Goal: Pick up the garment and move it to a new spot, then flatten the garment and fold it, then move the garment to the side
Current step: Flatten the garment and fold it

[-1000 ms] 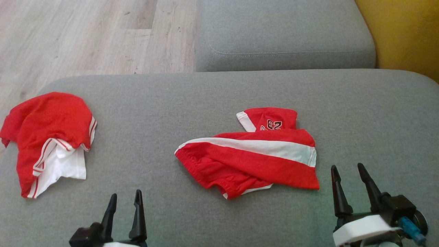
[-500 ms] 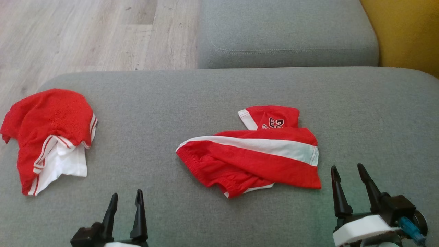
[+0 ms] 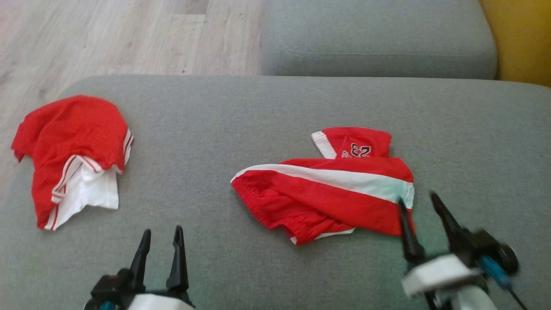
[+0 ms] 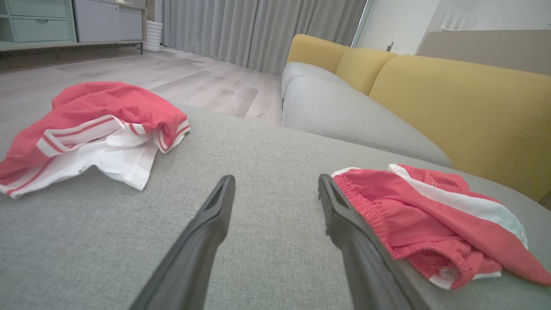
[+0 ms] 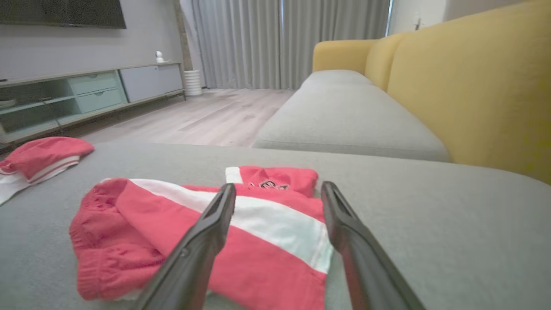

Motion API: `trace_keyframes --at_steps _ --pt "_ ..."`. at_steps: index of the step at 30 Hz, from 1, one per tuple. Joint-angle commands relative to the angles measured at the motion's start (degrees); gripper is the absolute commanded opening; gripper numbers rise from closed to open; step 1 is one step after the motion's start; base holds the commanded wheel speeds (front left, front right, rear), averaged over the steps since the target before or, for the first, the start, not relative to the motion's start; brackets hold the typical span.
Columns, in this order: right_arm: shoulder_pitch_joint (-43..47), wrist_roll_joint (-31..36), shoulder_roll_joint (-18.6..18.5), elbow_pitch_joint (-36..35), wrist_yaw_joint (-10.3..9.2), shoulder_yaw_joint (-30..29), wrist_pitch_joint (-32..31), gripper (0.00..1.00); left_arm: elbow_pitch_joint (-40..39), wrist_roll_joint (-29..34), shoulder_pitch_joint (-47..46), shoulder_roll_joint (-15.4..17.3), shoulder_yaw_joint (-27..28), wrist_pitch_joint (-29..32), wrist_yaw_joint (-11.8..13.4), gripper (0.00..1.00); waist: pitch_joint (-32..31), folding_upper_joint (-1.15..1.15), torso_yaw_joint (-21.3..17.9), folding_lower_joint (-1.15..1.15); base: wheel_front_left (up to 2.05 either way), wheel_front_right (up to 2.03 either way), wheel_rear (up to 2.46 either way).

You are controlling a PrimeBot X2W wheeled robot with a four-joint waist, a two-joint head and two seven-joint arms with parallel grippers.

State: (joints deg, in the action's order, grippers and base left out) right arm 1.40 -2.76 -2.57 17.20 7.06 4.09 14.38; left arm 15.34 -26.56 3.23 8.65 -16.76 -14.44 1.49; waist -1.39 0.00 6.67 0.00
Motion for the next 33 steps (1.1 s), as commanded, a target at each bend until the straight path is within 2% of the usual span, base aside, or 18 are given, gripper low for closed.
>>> trace_keyframes --at_steps 1,8,16,20,21,22,23,24,29,33 --pt "-5.4 0.4 -0.3 -1.6 0.43 2.5 0.6 1.0 -2.1 0.5 -3.5 0.0 1.8 -0.5 -0.2 1.0 0.5 0.0 0.7 0.0 0.0 0.0 0.0" --pt "-18.1 0.5 -0.3 7.4 0.43 13.2 -2.8 1.0 -3.3 1.3 -5.5 -1.1 -0.3 -0.4 -0.6 1.0 3.4 0.0 5.4 0.0 0.0 0.0 0.0" --pt "-31.9 -2.5 -0.8 25.1 0.43 24.7 -10.5 1.0 -2.9 1.5 -7.5 -2.9 -1.5 -0.5 -1.0 1.0 7.9 0.0 12.0 0.0 0.0 0.0 0.0" --pt "-35.8 -3.6 -1.2 31.2 0.43 26.7 -12.4 1.0 -2.5 1.6 -8.1 -3.5 -1.5 -0.5 -1.3 1.0 9.1 0.0 13.7 0.0 0.0 0.0 0.0" --pt "-36.5 -4.0 -1.2 32.4 0.43 27.4 -12.9 0.81 -2.5 1.7 -8.2 -3.6 -1.4 -0.5 -1.4 1.0 9.3 0.0 13.9 0.0 0.0 0.0 0.0" --pt "-37.2 -4.4 -1.2 33.6 0.43 28.1 -13.4 0.47 -2.5 1.8 -8.2 -3.8 -1.3 -0.5 -1.4 1.0 9.4 0.0 14.1 0.0 0.0 0.0 0.0" --pt "-37.8 -4.9 -1.2 34.5 0.43 28.8 -13.7 0.31 -2.5 1.9 -8.3 -3.9 -1.2 -0.5 -1.5 1.0 9.5 0.0 14.2 0.0 0.0 0.0 0.0" --pt "-38.3 -5.4 -1.2 35.2 0.43 29.3 -13.7 0.0 -2.4 1.9 -8.3 -4.0 -1.1 -0.5 -1.6 1.0 9.5 0.0 14.2 0.0 0.0 0.0 0.0" --pt "-40.5 -7.0 -1.2 36.4 0.43 30.7 -11.2 0.0 -2.4 2.4 -8.0 -4.3 -0.3 -0.5 -1.8 1.0 9.4 0.0 13.5 0.0 0.0 0.0 0.0" --pt "-42.4 -7.3 -1.2 36.4 0.43 30.0 -6.7 0.0 -2.5 3.0 -7.8 -4.5 0.4 -0.5 -1.9 1.0 8.6 0.0 11.9 0.0 0.0 0.0 0.0"
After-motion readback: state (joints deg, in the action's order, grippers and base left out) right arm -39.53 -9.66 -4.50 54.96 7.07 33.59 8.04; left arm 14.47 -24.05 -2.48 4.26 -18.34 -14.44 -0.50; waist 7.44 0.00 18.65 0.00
